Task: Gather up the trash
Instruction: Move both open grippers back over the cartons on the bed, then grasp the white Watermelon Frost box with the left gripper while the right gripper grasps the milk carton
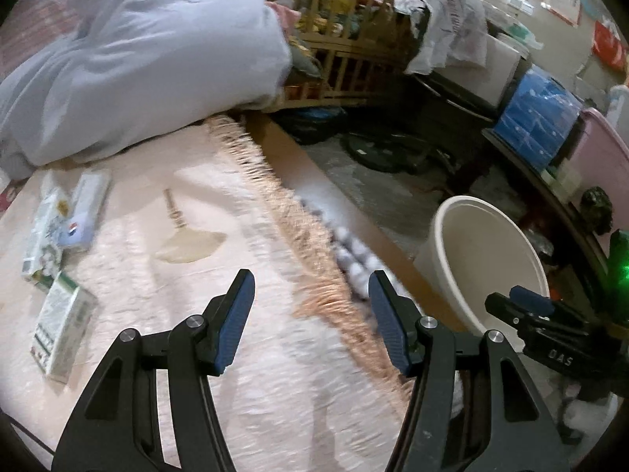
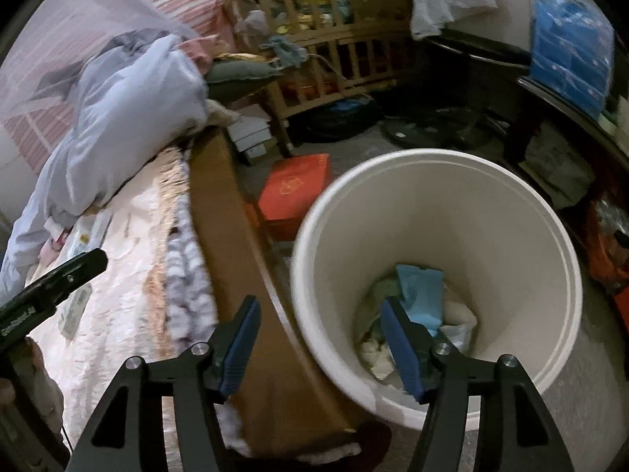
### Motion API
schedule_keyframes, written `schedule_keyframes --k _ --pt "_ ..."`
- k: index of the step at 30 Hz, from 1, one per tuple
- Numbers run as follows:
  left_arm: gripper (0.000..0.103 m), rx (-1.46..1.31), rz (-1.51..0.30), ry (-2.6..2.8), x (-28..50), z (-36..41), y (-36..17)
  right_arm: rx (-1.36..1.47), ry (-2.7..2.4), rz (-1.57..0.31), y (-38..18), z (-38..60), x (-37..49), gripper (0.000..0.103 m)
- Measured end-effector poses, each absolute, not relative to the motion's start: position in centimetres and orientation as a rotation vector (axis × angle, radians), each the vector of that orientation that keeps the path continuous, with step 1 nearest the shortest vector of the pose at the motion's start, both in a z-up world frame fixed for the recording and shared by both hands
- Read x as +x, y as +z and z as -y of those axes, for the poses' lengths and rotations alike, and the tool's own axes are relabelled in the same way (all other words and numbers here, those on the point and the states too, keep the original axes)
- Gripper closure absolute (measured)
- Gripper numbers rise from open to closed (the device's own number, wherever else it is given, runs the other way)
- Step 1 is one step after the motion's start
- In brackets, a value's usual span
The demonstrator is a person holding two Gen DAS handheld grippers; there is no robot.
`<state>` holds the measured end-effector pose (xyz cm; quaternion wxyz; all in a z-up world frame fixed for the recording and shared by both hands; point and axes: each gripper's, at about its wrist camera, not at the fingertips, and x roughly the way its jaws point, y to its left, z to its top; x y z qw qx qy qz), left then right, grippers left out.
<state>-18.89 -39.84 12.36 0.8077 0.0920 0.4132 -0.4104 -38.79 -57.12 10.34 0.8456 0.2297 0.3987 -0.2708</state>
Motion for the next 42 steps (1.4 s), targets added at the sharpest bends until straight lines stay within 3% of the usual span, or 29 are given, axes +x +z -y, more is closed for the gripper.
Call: schedule_keyframes --k 4,25,38,40,42 --pt "0.044 0.193 -0.882 -0.837 -17.9 37.7 12.5 0.454 -0.516 -0.846 10.9 55.3 -36.7 0.037" --pt "0.044 0.253 -0.947 -0.584 -8.9 23.6 8.2 0.302 -0.252 -0.930 10.8 45.4 -25.6 0.033" --pt "0.043 0.295 -1.022 -0.620 -5.3 24.2 4.1 0.238 -0.156 -0.961 10.1 41.3 -19.0 0.032" --pt "0.045 0.279 -1.048 -0.632 -4.8 24.0 3.5 0.228 -0.141 -0.964 10.0 40.6 -17.8 0.032" --pt "0.053 0.211 -1.056 -0.636 -4.5 22.7 3.7 0.220 -0.121 -0.971 9.9 39.7 -16.5 0.032"
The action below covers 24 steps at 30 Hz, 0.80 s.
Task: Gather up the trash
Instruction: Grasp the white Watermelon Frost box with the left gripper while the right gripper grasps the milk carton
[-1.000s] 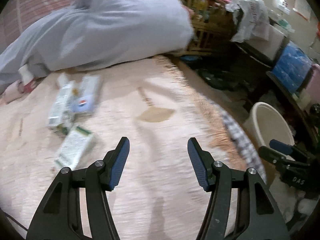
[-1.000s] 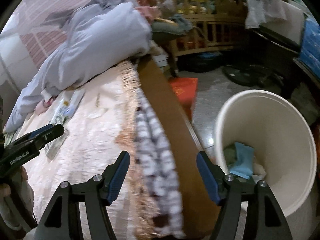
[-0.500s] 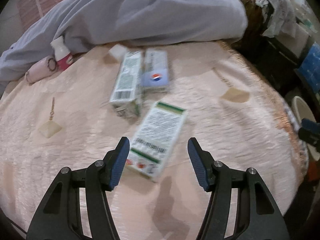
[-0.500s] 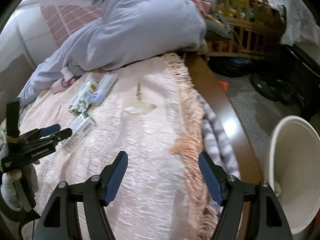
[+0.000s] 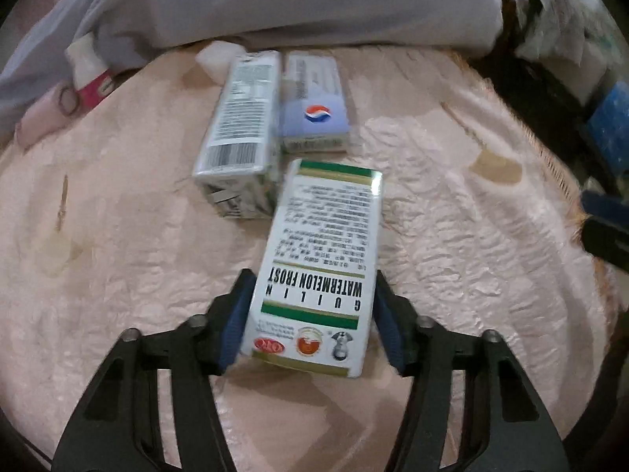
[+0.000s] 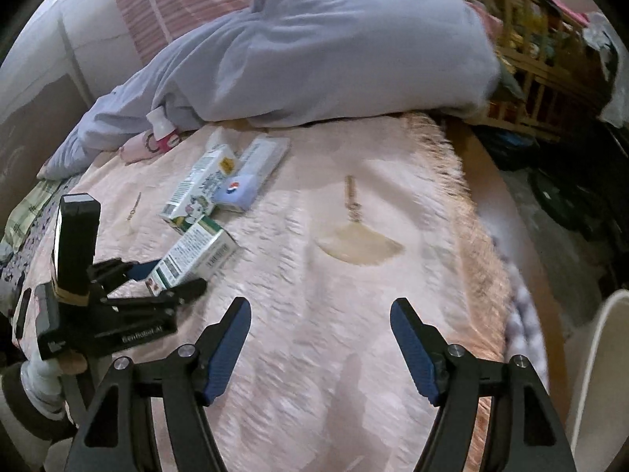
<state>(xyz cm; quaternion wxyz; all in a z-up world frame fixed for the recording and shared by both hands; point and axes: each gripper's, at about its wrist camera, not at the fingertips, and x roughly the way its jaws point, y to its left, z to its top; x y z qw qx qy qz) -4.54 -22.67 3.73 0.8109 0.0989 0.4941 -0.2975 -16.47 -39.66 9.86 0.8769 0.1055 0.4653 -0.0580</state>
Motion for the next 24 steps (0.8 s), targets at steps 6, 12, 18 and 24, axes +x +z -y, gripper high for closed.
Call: schedule_keyframes --k 6,12,18,24 --pt "0.054 0.172 -1.026 -0.624 -5.2 17.2 6.2 0.217 -0.010 -0.991 9.1 36.2 -11.3 0.032" --pt "0.054 0.167 -1.002 -0.495 -4.3 11.1 7.2 0.122 -0.002 -1.000 7.5 31.9 -3.9 0.032" --pt "0.054 0.098 -0.991 -0.436 -3.1 6.3 7.2 0.193 0.074 -1.027 6.0 28.5 1.5 0.035" --pt "0.054 0.051 -0.992 -0.437 -2.2 5.3 6.9 0.283 0.017 -1.065 4.2 27.4 5.0 0.032"
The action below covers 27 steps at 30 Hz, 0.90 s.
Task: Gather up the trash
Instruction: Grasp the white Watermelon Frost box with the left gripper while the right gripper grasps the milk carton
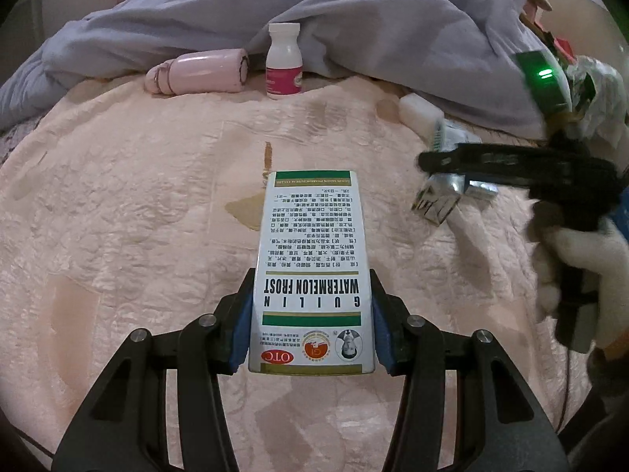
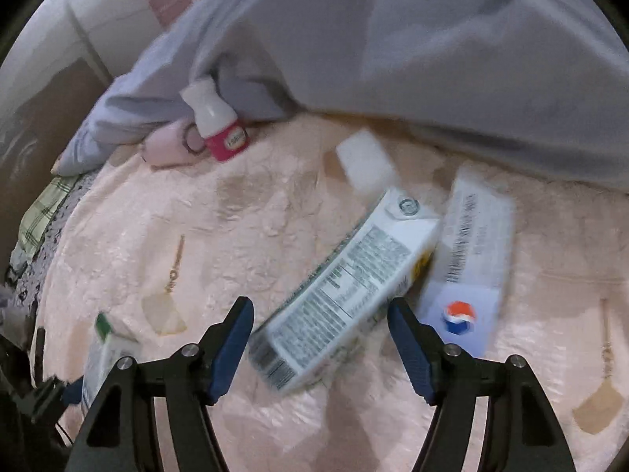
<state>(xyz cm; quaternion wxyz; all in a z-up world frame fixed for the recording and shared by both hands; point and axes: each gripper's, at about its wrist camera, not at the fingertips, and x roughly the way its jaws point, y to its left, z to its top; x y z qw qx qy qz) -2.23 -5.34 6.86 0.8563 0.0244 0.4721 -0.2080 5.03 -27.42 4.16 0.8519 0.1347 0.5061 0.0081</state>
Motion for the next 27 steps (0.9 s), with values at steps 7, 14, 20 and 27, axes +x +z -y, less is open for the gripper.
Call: schedule_keyframes --k 7,14,20,27 --pt "0.054 0.046 -0.994 -0.450 -1.9 5.8 6.5 0.323 0.069 -1.064 2.7 26.4 6.4 0.041" --pt "0.054 0.038 -0.986 -0.451 -2.7 6.1 6.7 0.093 0.177 -1.095 5.5 24.8 0.8 0.045" --pt "0.054 0.043 -0.987 -0.446 -3.7 6.2 7.0 -0.003 0.268 -1.267 5.3 24.8 -5.3 0.044" --pt "0.054 0.026 -0.975 -0.414 -5.0 5.2 8.1 0.149 0.321 -1.207 3.4 24.5 -6.7 0.027"
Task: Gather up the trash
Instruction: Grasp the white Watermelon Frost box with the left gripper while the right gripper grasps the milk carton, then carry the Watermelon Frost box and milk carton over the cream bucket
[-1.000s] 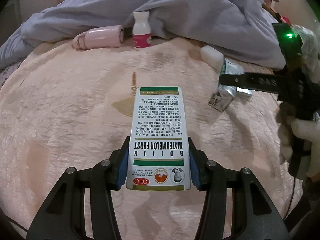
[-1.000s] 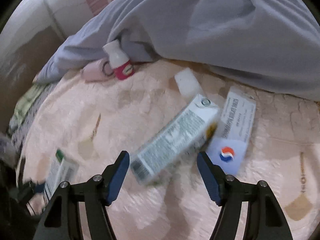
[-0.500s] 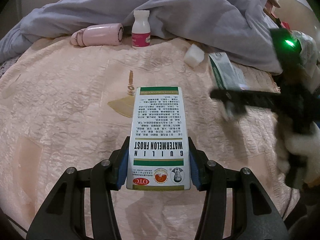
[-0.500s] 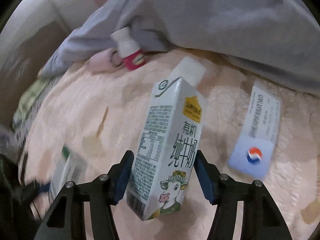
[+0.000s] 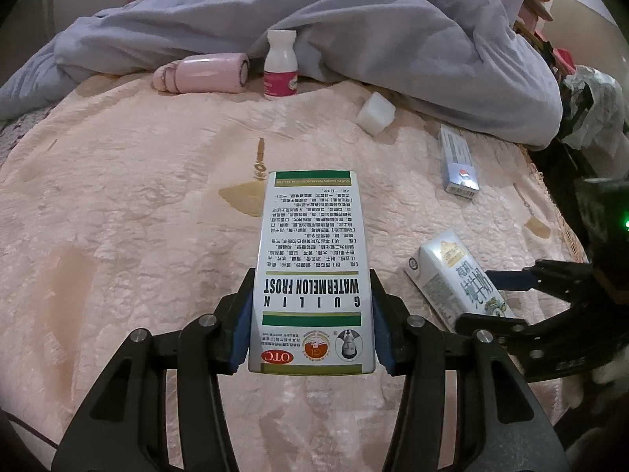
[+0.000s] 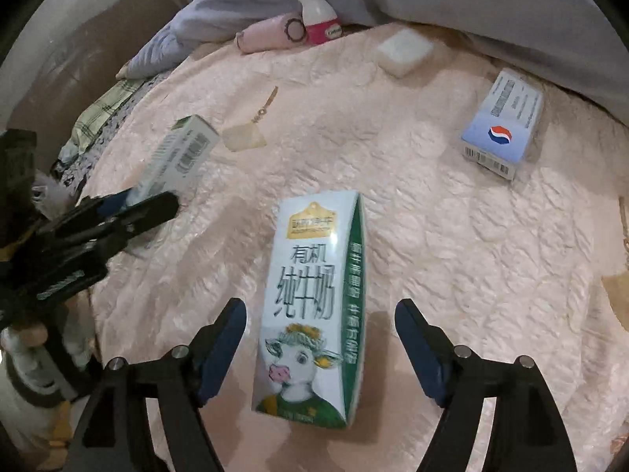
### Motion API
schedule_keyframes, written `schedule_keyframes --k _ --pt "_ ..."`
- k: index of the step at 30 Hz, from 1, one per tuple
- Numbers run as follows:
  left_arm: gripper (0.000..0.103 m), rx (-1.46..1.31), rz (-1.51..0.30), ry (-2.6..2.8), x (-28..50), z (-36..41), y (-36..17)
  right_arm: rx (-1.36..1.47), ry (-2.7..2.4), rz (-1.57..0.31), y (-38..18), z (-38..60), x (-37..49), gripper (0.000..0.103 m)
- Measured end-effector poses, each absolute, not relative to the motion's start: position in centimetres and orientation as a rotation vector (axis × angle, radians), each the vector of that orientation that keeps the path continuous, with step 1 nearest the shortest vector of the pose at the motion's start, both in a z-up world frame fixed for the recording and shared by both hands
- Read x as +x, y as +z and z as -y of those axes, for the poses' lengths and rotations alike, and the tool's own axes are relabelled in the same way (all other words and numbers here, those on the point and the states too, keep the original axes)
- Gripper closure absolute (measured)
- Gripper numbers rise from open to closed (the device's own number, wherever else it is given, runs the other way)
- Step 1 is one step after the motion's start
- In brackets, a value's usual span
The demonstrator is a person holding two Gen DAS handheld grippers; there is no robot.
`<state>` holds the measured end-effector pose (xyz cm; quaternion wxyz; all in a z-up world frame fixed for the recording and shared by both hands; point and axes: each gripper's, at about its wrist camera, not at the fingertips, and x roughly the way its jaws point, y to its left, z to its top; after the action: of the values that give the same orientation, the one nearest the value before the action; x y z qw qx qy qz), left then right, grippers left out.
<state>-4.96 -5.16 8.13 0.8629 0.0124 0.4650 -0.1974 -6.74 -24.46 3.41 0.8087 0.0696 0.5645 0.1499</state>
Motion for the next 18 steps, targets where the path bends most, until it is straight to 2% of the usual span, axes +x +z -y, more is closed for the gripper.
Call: schedule_keyframes --k 3,5,6,18 --pt "0.054 0.028 -0.972 -0.393 -5.3 5.1 8.4 0.119 0.291 -1.202 2.6 23.3 -6.6 0.027" --pt "0.054 0.033 -0.969 -0.387 -5.7 5.4 8.5 0.067 0.247 -1.180 2.2 22.5 -6.3 0.048" --pt "0.054 0.038 -0.967 -0.386 -5.9 5.6 8.6 0.042 0.230 -1.168 2.2 22.4 -6.6 0.053" --pt "0.054 0.088 -0.900 -0.476 -9.3 12.0 11.0 0.086 0.130 -1.004 9.1 27.8 -14.2 0.053"
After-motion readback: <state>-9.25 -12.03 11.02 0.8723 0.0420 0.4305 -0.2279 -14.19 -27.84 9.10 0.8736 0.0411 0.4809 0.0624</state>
